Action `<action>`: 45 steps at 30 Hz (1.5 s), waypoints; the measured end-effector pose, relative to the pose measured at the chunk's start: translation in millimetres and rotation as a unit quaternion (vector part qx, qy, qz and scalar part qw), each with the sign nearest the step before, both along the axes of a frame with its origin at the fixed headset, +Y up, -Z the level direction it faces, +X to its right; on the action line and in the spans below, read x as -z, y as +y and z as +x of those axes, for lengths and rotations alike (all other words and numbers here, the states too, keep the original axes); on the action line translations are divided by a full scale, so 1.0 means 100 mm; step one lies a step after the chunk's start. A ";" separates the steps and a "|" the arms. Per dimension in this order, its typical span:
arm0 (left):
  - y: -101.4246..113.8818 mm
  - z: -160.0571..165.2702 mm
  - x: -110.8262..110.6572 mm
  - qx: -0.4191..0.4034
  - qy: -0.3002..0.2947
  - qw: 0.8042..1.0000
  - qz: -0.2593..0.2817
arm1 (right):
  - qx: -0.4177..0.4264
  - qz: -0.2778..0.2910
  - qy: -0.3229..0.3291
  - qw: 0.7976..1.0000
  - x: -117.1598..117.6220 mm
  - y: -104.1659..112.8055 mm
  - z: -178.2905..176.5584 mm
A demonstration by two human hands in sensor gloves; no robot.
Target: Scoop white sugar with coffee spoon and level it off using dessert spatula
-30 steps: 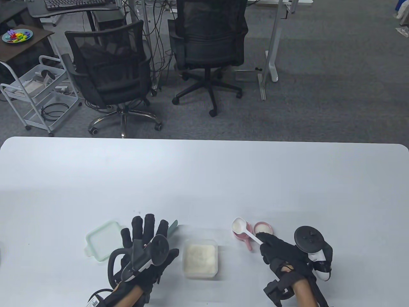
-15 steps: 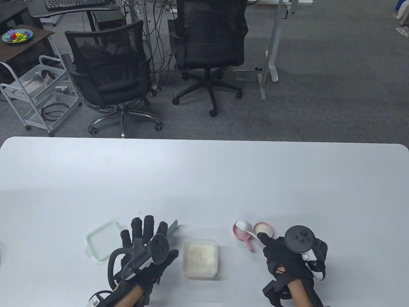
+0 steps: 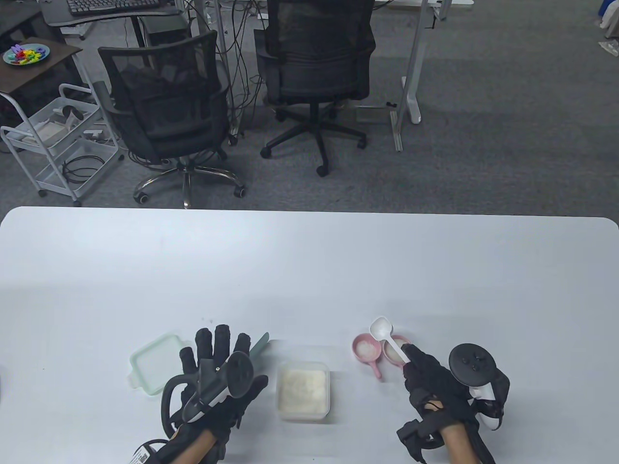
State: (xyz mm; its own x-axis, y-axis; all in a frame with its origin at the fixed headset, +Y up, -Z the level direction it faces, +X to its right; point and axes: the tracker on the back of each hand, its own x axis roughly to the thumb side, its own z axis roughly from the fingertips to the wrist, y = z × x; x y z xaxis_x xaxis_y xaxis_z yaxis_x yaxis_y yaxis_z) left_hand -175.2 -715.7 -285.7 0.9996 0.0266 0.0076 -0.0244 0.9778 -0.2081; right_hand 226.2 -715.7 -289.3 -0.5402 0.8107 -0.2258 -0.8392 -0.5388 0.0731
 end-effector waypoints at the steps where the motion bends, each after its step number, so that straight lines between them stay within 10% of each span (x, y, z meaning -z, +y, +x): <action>1: 0.00 0.00 0.00 -0.002 0.001 1.000 -0.001 | -0.001 0.000 0.001 1.000 0.00 0.00 0.00; 16: -0.22 0.34 -0.01 -0.078 -0.153 0.985 -0.021 | -0.019 0.056 0.198 0.978 -0.09 0.15 -0.46; 33: -0.30 0.45 0.00 -0.041 -0.162 0.985 -0.042 | -0.370 0.161 0.262 0.877 -0.39 -0.01 -1.37; 45: -0.31 0.46 0.00 -0.042 -0.162 0.985 -0.045 | -0.078 0.041 0.270 0.959 -0.13 -0.10 -0.90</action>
State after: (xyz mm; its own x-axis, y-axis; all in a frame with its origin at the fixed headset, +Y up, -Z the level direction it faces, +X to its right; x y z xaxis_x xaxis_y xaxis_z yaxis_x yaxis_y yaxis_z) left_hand -129.2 -746.5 -285.5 0.9392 0.1235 0.3204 -0.0213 0.9523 -0.3044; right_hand 136.4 -725.5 -276.5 -0.6764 0.7137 0.1820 -0.6000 -0.6772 0.4259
